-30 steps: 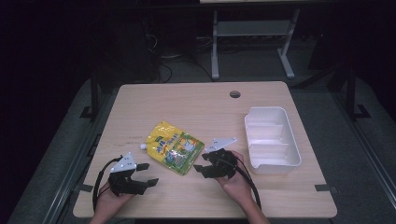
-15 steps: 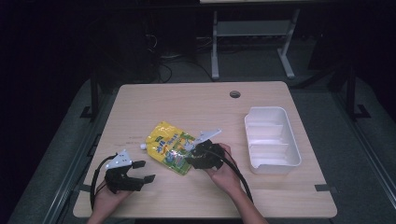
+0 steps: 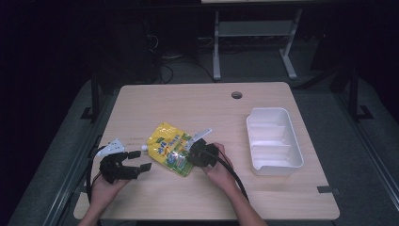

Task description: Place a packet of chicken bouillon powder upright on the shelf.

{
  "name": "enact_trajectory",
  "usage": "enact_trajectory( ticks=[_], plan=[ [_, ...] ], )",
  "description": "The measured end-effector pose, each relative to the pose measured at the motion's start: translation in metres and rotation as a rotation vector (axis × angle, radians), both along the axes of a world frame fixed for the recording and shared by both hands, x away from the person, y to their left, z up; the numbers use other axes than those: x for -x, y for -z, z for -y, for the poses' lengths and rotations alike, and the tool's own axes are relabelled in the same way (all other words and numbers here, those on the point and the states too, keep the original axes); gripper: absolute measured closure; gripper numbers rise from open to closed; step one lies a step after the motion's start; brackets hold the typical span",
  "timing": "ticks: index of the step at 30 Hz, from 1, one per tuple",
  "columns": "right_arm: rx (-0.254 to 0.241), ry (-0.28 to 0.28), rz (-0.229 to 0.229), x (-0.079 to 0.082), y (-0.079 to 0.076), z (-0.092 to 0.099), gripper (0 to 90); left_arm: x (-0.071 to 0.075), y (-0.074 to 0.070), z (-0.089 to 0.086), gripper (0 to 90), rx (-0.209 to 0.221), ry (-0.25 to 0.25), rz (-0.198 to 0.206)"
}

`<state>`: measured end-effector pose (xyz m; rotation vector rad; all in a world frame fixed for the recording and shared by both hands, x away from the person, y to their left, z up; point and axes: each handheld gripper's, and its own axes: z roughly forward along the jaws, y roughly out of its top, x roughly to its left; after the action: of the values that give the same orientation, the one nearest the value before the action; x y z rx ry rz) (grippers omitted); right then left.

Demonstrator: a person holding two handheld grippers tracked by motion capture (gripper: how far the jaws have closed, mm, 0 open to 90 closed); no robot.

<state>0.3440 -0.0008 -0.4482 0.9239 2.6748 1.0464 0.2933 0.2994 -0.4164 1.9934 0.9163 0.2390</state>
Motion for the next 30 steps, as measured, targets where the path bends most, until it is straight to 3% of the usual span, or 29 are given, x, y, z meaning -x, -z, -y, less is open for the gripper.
enact_trajectory(
  ticks=[7, 12, 14, 16, 19, 21, 30],
  plan=[
    [0.012, 0.009, 0.000, -0.001, 0.002, 0.000, 84.5, -0.030, -0.013, -0.003, 26.5, -0.003, -0.051, -0.026],
    [0.009, 0.008, -0.014, -0.003, 0.002, 0.000, 84.6, -0.060, -0.017, -0.004, 29.3, -0.007, -0.098, -0.082],
    [0.011, 0.007, -0.016, -0.003, 0.002, 0.000, 84.6, -0.072, -0.015, -0.005, 30.8, 0.010, -0.109, -0.121],
    [0.015, 0.006, -0.019, -0.004, 0.002, 0.000, 85.4, -0.084, -0.009, -0.003, 32.7, -0.006, -0.126, -0.144],
    [0.016, 0.004, -0.021, -0.005, 0.002, 0.000, 86.2, -0.091, -0.002, -0.003, 34.1, -0.008, -0.137, -0.165],
    [0.018, -0.001, -0.027, -0.006, 0.002, 0.000, 86.7, -0.098, 0.007, -0.005, 34.0, 0.012, -0.161, -0.210],
    [0.022, -0.003, -0.035, -0.007, 0.002, 0.000, 87.7, -0.110, 0.020, -0.010, 36.0, 0.055, -0.190, -0.266]
  ],
)
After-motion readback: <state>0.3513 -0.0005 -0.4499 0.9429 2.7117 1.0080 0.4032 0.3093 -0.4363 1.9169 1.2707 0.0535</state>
